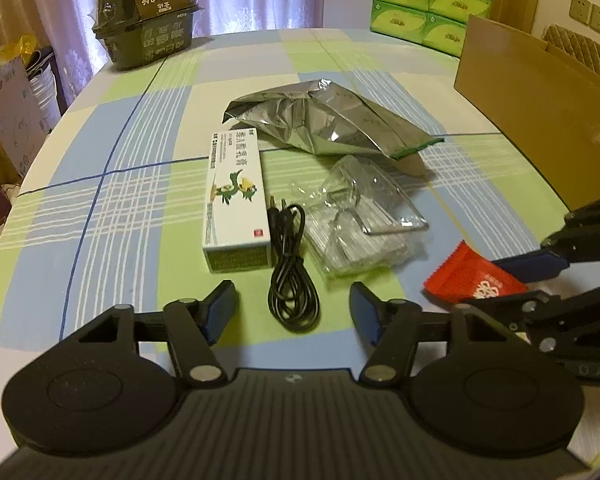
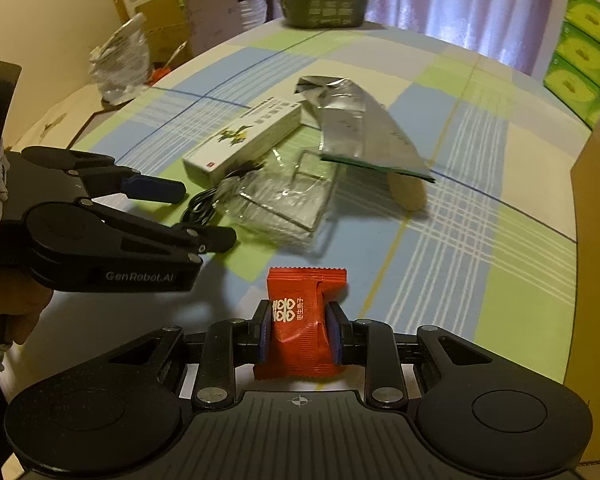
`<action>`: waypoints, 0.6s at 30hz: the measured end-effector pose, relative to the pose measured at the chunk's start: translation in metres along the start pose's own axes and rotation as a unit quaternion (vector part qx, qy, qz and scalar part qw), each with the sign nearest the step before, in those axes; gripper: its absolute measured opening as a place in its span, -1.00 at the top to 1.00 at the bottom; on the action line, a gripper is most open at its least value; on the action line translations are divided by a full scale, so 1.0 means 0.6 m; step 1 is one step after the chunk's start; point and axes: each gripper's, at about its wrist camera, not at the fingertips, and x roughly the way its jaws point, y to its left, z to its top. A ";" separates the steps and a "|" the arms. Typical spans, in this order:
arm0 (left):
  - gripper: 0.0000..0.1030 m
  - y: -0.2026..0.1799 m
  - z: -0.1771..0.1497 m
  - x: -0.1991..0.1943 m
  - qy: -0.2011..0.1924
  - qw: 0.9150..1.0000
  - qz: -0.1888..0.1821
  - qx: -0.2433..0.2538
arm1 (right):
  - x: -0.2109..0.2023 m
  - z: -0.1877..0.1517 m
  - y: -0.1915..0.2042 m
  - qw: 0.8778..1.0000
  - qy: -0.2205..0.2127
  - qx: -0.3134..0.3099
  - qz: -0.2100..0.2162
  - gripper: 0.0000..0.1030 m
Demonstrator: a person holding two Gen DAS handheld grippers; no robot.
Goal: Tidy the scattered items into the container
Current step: 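Grasp the red snack packet with the right tool while the left tool grasps the black cable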
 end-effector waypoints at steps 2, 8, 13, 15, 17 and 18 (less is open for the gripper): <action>0.46 0.001 0.004 -0.001 0.002 1.000 0.001 -0.002 | -0.001 0.002 -0.004 1.000 -0.001 0.009 0.002 0.41; 0.60 -0.008 -0.016 -0.030 0.019 1.000 0.005 -0.013 | -0.016 0.003 -0.017 0.999 -0.011 0.030 0.002 0.41; 0.60 -0.033 -0.055 -0.076 0.035 0.999 -0.016 -0.019 | -0.028 -0.006 -0.022 0.999 -0.011 0.044 0.007 0.41; 0.60 -0.042 -0.070 -0.091 0.040 0.999 -0.022 -0.022 | -0.033 -0.008 -0.023 0.999 -0.013 0.048 0.007 0.41; 0.60 -0.049 -0.082 -0.102 0.044 0.999 -0.024 -0.022 | -0.036 -0.008 -0.023 0.999 -0.013 0.051 0.007 0.41; 0.60 -0.052 -0.085 -0.105 0.045 0.999 -0.022 -0.019 | -0.036 -0.009 -0.022 0.999 -0.013 0.051 0.007 0.41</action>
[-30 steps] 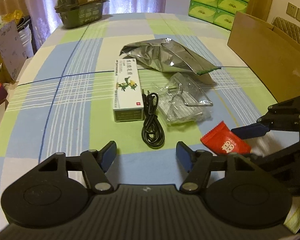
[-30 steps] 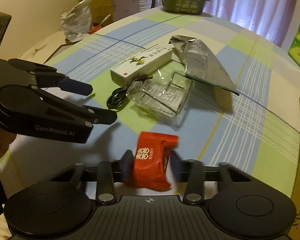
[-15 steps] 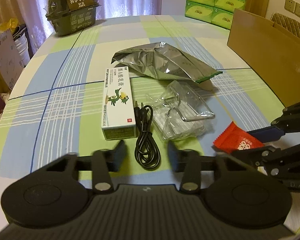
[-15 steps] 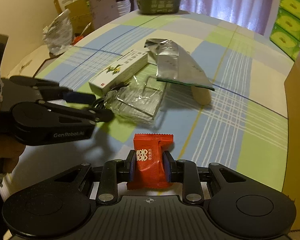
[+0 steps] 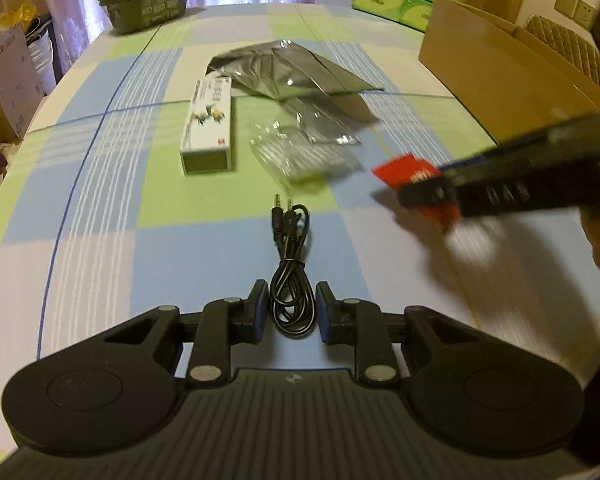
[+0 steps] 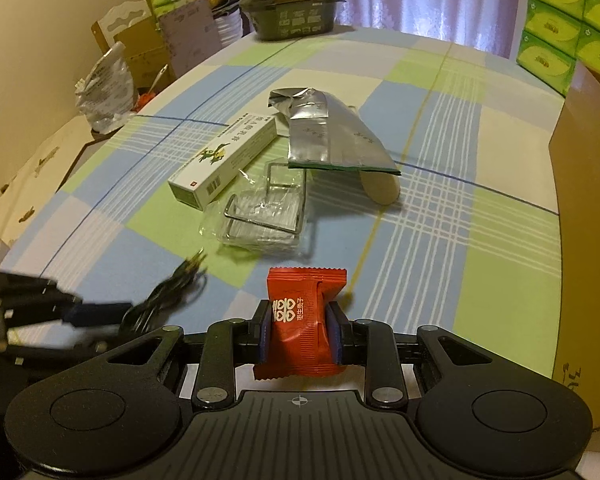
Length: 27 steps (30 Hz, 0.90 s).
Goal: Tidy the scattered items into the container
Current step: 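Grasp the red snack packet with the right tool while the left tool grasps the black cable, then lift the packet and cable and carry both toward the cardboard box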
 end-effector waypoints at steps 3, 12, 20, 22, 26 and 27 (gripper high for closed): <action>0.58 -0.002 0.001 0.001 0.004 1.000 0.004 0.008 | 0.001 -0.003 0.000 1.000 0.003 0.000 0.002 0.41; 0.57 0.001 0.026 0.024 -0.004 1.000 0.008 0.017 | 0.004 0.000 -0.004 1.000 0.003 0.005 0.005 0.40; 0.73 0.000 0.029 0.024 -0.001 1.000 0.006 0.019 | 0.002 0.001 -0.003 1.000 -0.001 0.006 0.009 0.41; 0.73 -0.002 0.024 0.020 0.000 1.000 0.009 0.018 | -0.001 0.001 -0.002 1.000 -0.004 0.006 0.009 0.41; 0.73 -0.002 0.012 0.011 0.003 1.000 0.011 0.010 | -0.008 0.002 -0.002 1.000 -0.012 0.007 0.008 0.41; 0.73 -0.003 0.010 0.008 0.004 1.000 0.011 0.009 | -0.011 0.002 -0.002 1.000 -0.014 0.008 0.008 0.41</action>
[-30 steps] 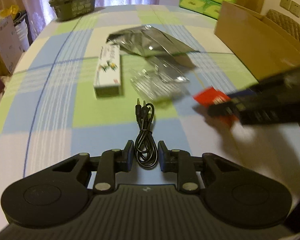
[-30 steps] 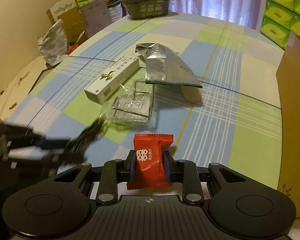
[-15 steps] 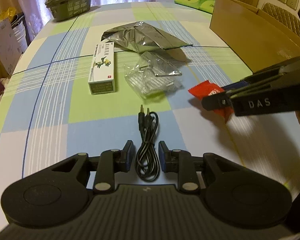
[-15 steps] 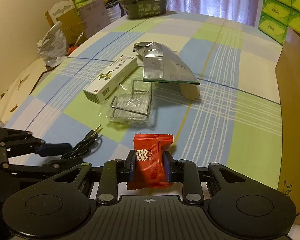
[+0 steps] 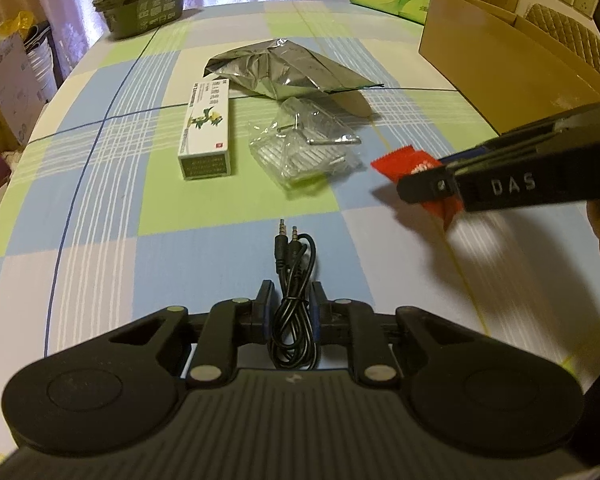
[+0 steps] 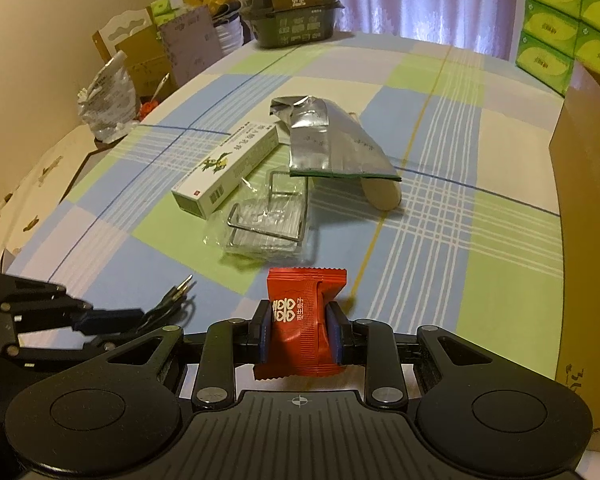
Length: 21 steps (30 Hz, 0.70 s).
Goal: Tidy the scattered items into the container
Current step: 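Lift the packet and cable and carry both toward the cardboard box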
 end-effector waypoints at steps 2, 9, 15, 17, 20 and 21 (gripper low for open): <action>0.73 -0.003 -0.003 -0.006 0.002 1.000 0.003 0.002 | -0.007 0.000 0.001 1.000 -0.007 0.001 0.001 0.41; 0.78 -0.020 -0.005 -0.036 -0.002 1.000 0.000 0.009 | -0.035 -0.009 0.000 1.000 -0.029 0.008 -0.005 0.41; 0.78 -0.027 -0.015 -0.044 0.007 1.000 0.000 0.014 | -0.055 -0.029 -0.003 0.999 -0.029 0.024 -0.011 0.41; 0.78 -0.026 -0.021 -0.043 0.011 1.000 0.001 0.013 | -0.058 -0.035 -0.001 0.999 -0.028 0.025 -0.011 0.41; 0.78 -0.025 -0.028 -0.047 0.012 1.000 -0.001 0.012 | -0.060 -0.042 -0.002 0.999 -0.026 0.027 -0.014 0.41; 0.78 -0.025 -0.029 -0.048 0.013 1.000 -0.001 0.012 | -0.060 -0.044 -0.003 0.999 -0.025 0.029 -0.015 0.41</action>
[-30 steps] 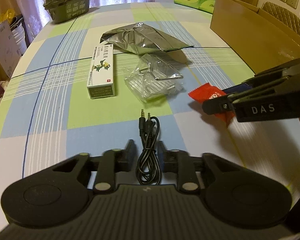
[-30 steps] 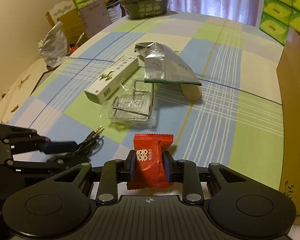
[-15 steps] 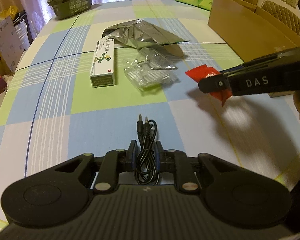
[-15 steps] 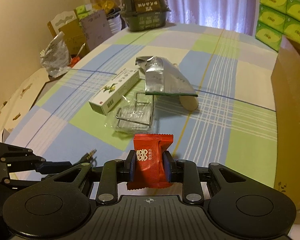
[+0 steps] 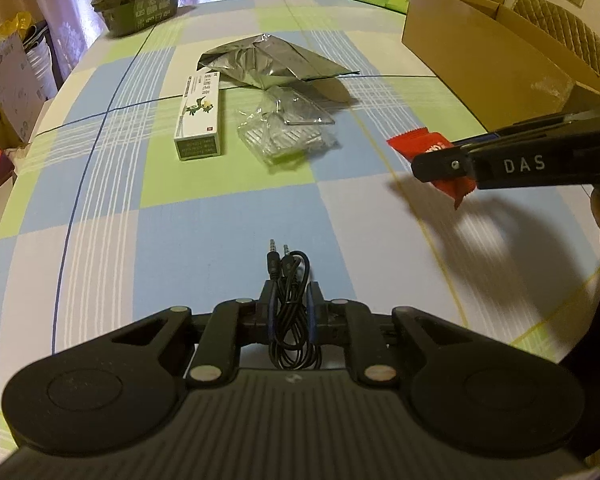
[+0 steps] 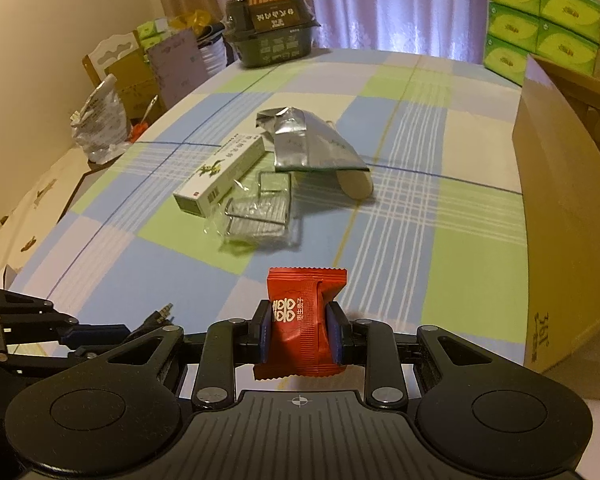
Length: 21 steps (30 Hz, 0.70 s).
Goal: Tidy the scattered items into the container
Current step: 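Lift the packet and cable and carry both toward the cardboard box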
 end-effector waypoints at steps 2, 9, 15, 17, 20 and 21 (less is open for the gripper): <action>0.79 0.003 -0.003 0.001 0.004 1.000 -0.001 -0.003 | 0.000 -0.002 -0.001 1.000 0.001 0.002 -0.002 0.41; 0.77 0.006 -0.004 0.016 0.017 1.000 -0.002 -0.001 | 0.005 0.000 0.002 1.000 0.001 0.002 0.003 0.41; 0.79 0.006 0.003 0.006 0.007 1.000 -0.003 -0.005 | 0.004 0.003 0.003 1.000 -0.005 0.004 0.007 0.41; 0.79 0.004 0.009 -0.004 -0.001 1.000 -0.001 -0.006 | 0.002 0.004 0.002 1.000 -0.010 0.006 0.006 0.41; 0.79 0.001 0.021 -0.017 -0.010 1.000 -0.001 -0.005 | -0.007 0.006 -0.001 1.000 -0.019 0.009 0.005 0.41; 0.79 -0.002 0.026 -0.021 -0.012 1.000 -0.001 -0.002 | -0.011 0.007 -0.002 1.000 -0.024 0.010 0.005 0.41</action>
